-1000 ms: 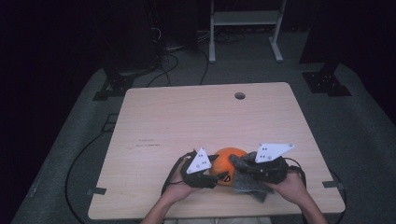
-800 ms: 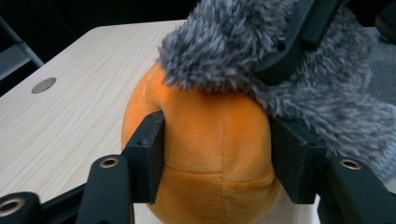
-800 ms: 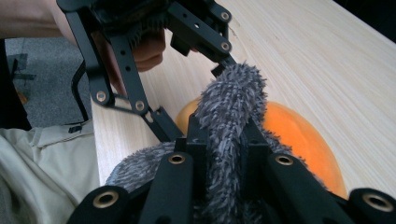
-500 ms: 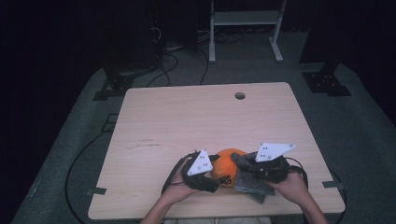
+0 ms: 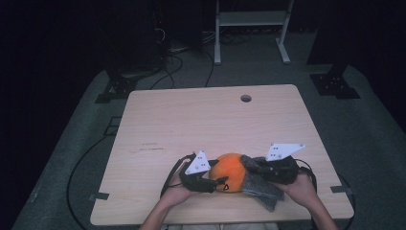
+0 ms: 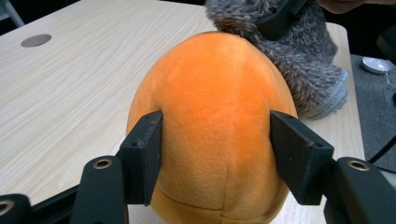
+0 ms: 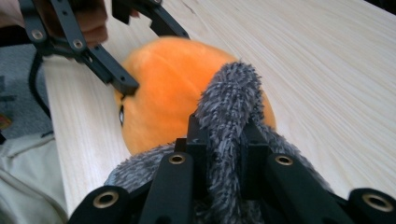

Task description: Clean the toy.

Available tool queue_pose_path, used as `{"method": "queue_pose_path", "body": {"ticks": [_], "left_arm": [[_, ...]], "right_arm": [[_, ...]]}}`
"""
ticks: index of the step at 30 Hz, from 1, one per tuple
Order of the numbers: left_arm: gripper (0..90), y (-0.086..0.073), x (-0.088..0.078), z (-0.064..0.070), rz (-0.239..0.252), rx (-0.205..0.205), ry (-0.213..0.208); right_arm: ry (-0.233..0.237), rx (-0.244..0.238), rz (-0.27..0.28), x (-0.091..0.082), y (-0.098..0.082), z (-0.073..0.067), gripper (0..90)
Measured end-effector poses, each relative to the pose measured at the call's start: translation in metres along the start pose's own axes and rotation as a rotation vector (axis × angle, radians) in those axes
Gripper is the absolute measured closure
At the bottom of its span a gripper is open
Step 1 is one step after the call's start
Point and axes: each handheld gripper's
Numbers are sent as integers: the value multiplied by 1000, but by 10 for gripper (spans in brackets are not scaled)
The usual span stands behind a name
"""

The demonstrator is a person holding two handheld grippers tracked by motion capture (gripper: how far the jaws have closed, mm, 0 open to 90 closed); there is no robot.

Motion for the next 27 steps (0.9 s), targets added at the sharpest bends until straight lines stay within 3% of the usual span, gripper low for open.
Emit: {"method": "queue_pose_path", "body": {"ticks": [4,7,9,11,14,16,18,20,21,24,27], "left_arm": [[196,6,0,-3,16,-93,-16],[163,5,8,0,-26,-93,-6],[274,3,8,2,-9,-65,16],[382,3,6,7,10,22,67],[432,4,5,16,74,124,109],[429,5,6,17,73,149,124],[383,3,6,11,64,98,103],[247,4,6,2,62,-31,40],[212,4,5,0,64,-75,24],[316,1,4,-1,46,-51,42],[350,-1,2,-3,40,-62,28]], "right_arm": [[36,-5,-11,7,0,-5,778],[88,-35,-17,9,4,-13,777],[71,-43,-12,7,8,-14,777],[51,-22,16,4,9,-10,777],[20,-1,63,0,11,-6,778],[4,4,68,0,12,-4,777],[9,11,50,5,9,-2,777],[28,20,37,10,6,-3,777],[40,18,33,13,6,-6,777],[45,-17,14,13,7,-12,777],[60,19,4,9,-4,-5,779]]}}
Point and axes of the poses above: each handheld gripper's, and its own axes: x roughly forward along the jaws, y roughly out of its top, z roughly to its right, and after that the axes turned 12 degrees about -x, right-handed
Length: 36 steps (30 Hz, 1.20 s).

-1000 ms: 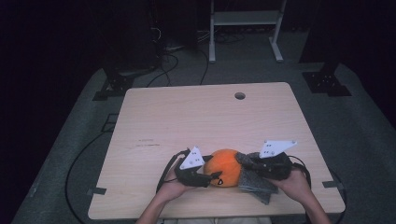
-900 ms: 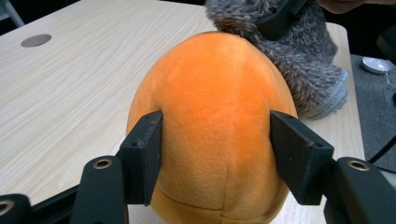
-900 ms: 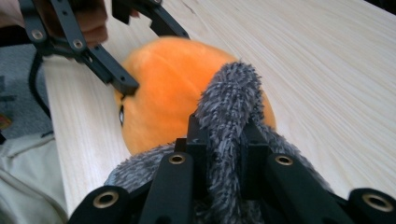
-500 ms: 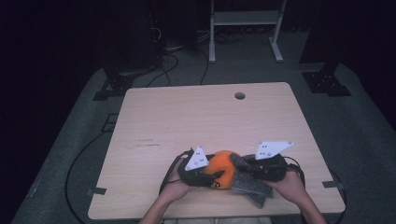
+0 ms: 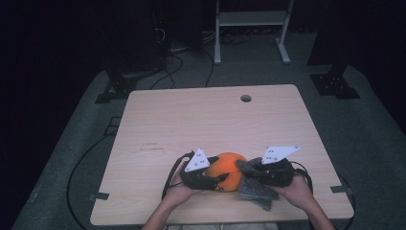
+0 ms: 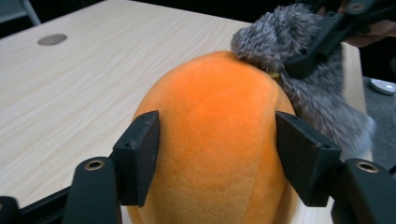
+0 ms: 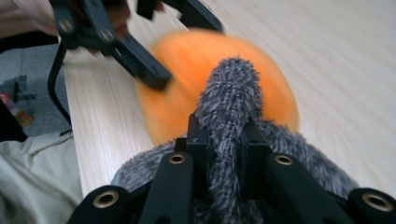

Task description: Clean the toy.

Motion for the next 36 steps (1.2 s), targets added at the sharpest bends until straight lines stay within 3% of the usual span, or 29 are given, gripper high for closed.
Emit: {"method": "queue_pose_path", "body": {"ticks": [3,8,10,14,17,21,24,27,31,36], "left_arm": [[364,-2,1,1,-2,19,-20],[382,-3,3,8,-14,98,-34],[382,-3,1,5,-19,85,-32],[384,-5,-3,-1,-19,64,-48],[387,-5,-2,1,-22,77,-52],[388,-6,0,3,-23,92,-59],[388,-6,-4,-3,-31,76,-53],[387,-7,-8,-9,-28,54,-60],[388,-6,-5,-4,-31,79,-65],[389,-7,-3,0,-36,94,-68]], "right_arm": [[4,42,2,-5,-10,5,779],[-25,30,52,-10,3,6,778],[-22,24,46,-6,4,6,778],[7,57,30,-3,-7,10,778],[9,78,15,-6,-14,13,778],[8,56,57,-8,-3,9,778],[17,42,63,-3,3,8,778],[18,69,42,-1,-6,13,778],[9,99,12,-6,-17,18,778],[25,83,93,-10,-2,14,778]]}}
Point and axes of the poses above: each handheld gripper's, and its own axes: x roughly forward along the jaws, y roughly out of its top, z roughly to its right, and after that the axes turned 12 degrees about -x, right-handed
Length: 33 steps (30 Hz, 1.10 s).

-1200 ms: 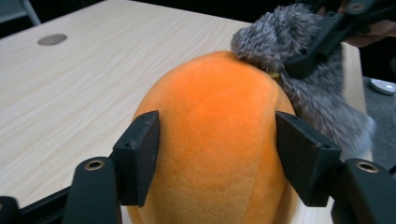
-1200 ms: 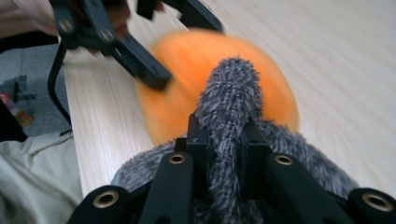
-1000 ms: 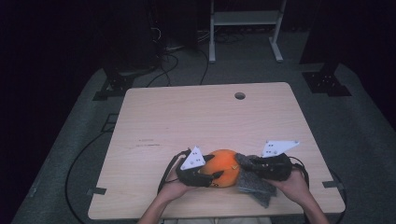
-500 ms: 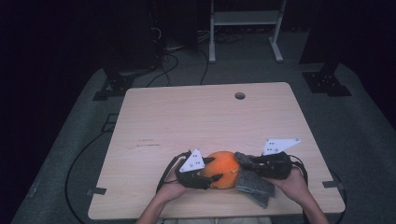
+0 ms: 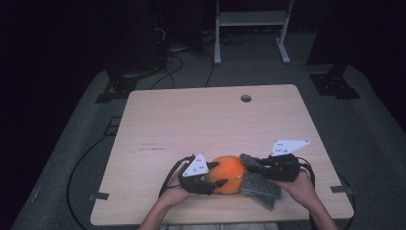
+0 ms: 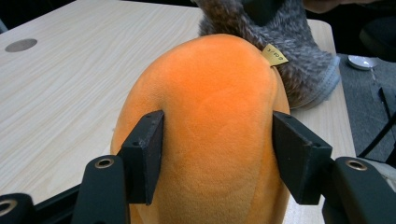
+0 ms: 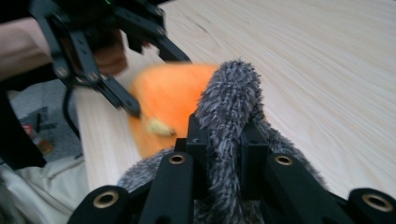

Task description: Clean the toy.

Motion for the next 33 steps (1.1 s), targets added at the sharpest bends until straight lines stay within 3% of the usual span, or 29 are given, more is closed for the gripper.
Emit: {"method": "queue_pose_path", "body": {"ticks": [2,4,9,15,17,20,23,27,30,33], "left_arm": [[388,-1,-2,-2,0,-10,2],[387,-1,-4,-5,0,-18,-7],[387,0,-4,-3,-9,1,-7],[386,0,2,4,-8,27,-4],[384,0,0,2,-11,22,-1],[376,0,-3,-1,-1,-7,-6],[378,1,0,2,-6,12,-3],[379,3,5,8,-3,33,1],[378,2,4,9,-9,39,4],[378,3,2,6,-2,20,-1]], "right_arm": [[6,-9,-24,5,0,-1,777],[25,13,-34,9,-6,1,778],[24,45,-74,4,-19,4,777],[25,14,-8,3,-3,0,777],[27,-4,-18,7,0,-1,778],[15,10,-54,8,-7,2,778],[5,22,-64,3,-11,4,778],[23,-32,-3,2,6,-7,777],[19,-85,-30,10,14,-14,777],[-2,-96,-72,11,9,-14,778]]}}
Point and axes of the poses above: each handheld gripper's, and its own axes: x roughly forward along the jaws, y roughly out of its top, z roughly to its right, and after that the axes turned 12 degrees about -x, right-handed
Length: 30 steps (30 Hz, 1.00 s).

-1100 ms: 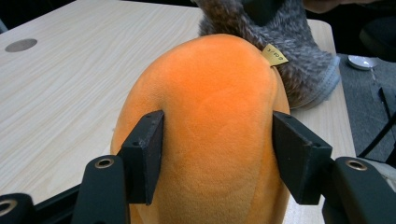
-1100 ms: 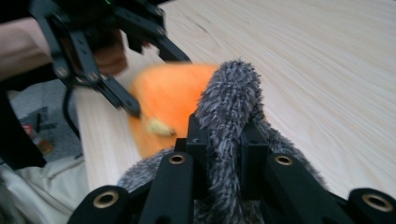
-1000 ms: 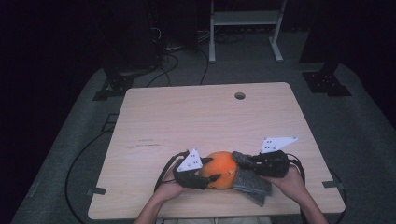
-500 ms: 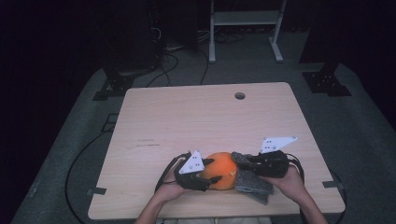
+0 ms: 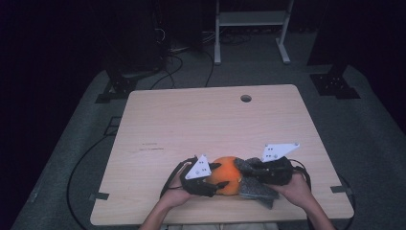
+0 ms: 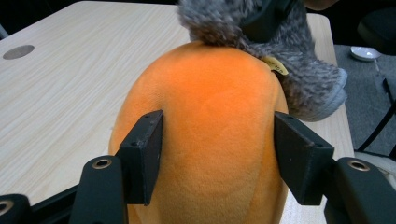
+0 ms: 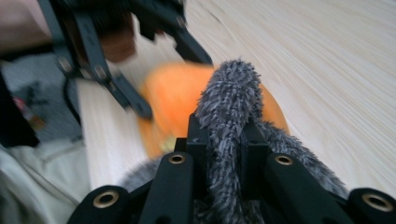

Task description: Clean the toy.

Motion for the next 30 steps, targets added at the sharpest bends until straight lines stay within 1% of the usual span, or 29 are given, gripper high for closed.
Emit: {"method": "queue_pose_path", "body": {"ticks": [2,3,5,7,9,11,12,13,14,15,16,17,18,19,22,24,25,26,28,30], "left_arm": [[379,0,1,1,1,6,-2],[379,1,3,2,0,10,-3],[379,1,5,5,-3,20,-2],[380,2,6,7,-3,26,-3],[380,2,7,8,-6,31,-2],[380,1,6,8,-6,28,-6],[373,2,5,7,-3,18,-11],[351,3,4,5,-1,-5,-19],[307,5,2,2,13,-49,-35],[264,7,0,-1,33,-103,-49],[220,9,-1,-4,34,-144,-33],[178,9,0,-7,19,-168,-26],[181,8,2,-8,11,-189,-44],[212,5,4,-8,12,-196,-53],[318,3,7,-4,14,-164,-38],[367,3,7,-1,12,-137,-29],[381,4,7,-1,5,-121,-23],[390,4,5,-2,4,-118,-20],[402,4,2,-4,5,-121,-27],[406,3,3,-4,11,-120,-30]], "right_arm": [[-11,6,-12,-3,-5,2,778],[-9,17,-9,-5,-6,2,778],[-6,17,13,-6,-3,0,777],[4,1,41,-5,4,-3,777],[11,-20,51,-3,11,-6,777],[9,-30,35,1,12,-6,778],[10,-28,26,3,10,-6,778],[10,-23,16,4,8,-6,779],[11,-20,6,4,5,-6,779],[15,-16,5,5,3,-6,779],[23,-9,2,5,1,-6,780],[28,-12,-4,4,-1,-7,780],[32,-13,-9,3,-1,-8,779],[26,-12,-9,2,0,-8,779],[15,-23,11,0,7,-10,777],[26,-35,42,1,12,-12,777],[23,-43,35,2,14,-12,777],[17,-53,21,4,14,-13,778],[7,-49,-1,4,10,-11,779],[-8,-35,-19,1,2,-7,780]]}}
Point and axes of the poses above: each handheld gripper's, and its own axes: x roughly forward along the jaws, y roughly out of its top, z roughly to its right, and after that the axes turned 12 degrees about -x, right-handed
